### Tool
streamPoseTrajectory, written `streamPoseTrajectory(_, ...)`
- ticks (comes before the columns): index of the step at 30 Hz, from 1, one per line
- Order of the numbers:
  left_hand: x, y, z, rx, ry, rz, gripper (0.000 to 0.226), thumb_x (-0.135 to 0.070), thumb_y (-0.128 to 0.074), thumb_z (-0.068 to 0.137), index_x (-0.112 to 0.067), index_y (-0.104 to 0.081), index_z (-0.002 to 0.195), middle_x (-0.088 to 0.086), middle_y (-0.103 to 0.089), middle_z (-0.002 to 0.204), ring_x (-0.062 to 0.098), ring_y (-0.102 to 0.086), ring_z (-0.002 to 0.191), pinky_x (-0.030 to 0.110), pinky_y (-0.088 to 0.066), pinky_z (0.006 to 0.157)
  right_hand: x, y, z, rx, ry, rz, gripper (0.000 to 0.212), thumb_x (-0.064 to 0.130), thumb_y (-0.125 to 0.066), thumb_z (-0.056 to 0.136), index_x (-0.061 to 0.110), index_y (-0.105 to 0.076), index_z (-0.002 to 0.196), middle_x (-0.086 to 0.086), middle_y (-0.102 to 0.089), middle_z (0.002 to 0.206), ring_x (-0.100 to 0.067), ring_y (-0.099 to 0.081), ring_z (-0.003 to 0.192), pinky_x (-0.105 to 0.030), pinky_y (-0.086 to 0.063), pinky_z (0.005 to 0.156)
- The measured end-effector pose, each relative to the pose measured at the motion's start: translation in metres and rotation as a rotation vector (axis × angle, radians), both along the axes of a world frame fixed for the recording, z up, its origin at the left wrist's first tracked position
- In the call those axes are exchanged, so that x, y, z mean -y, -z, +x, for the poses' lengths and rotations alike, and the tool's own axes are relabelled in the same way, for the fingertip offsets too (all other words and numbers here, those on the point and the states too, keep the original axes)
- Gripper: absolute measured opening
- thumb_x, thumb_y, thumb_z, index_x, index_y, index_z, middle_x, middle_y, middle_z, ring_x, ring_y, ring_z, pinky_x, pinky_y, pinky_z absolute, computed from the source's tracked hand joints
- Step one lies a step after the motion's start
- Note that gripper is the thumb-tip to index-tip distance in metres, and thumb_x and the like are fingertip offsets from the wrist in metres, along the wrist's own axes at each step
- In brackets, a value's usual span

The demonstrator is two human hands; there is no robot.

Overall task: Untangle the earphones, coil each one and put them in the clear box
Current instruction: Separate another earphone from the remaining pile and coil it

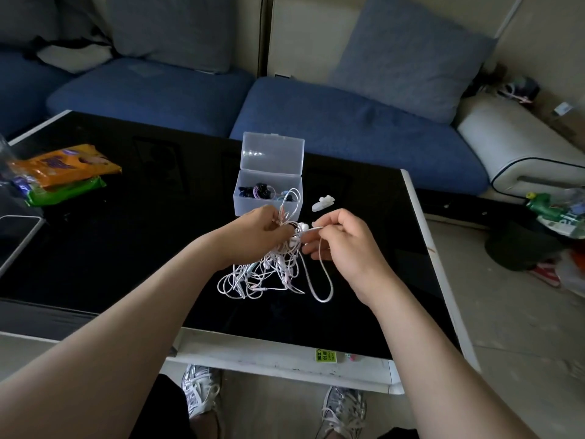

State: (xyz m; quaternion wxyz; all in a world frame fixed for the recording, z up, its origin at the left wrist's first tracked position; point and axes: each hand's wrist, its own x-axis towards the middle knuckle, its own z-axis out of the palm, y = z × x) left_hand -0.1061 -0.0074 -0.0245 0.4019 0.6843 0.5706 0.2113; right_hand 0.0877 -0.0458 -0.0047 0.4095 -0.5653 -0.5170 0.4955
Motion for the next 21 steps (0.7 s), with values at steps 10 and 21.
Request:
streamPoseTrajectory(10,0.003,-0.001,0.002,0.146,-0.082,-0.049,0.042,-0.038,-0.065,0.101,0.003,-0.061,0.093,0.010,-0.063,0.080,0.022,-0.058,0.073,0.041,-0.049,0.071,-0.001,0.002,0.003,0.368,0.019,0.236,0.009,0.024,-0.075,0.090,0.027,-0.082,0.085,0.004,-0.074,0.069,-0.007,-0.065,0.063,-0.019,-0.050,0.066)
streamPoseTrajectory(21,0.005,-0.015,0.000,0.450,-0.107,-0.312,0.019,-0.017,-0.061,0.102,-0.007,-0.078,0.101,0.006,-0.068,0.085,0.018,-0.061,0.079,0.038,-0.052,0.081,0.000,0.007,0.001,0.553,-0.073,0.204,0.033,0.008,-0.049,0.104,0.023,-0.078,0.104,0.004,-0.076,0.080,-0.019,-0.067,0.058,-0.030,-0.056,0.056)
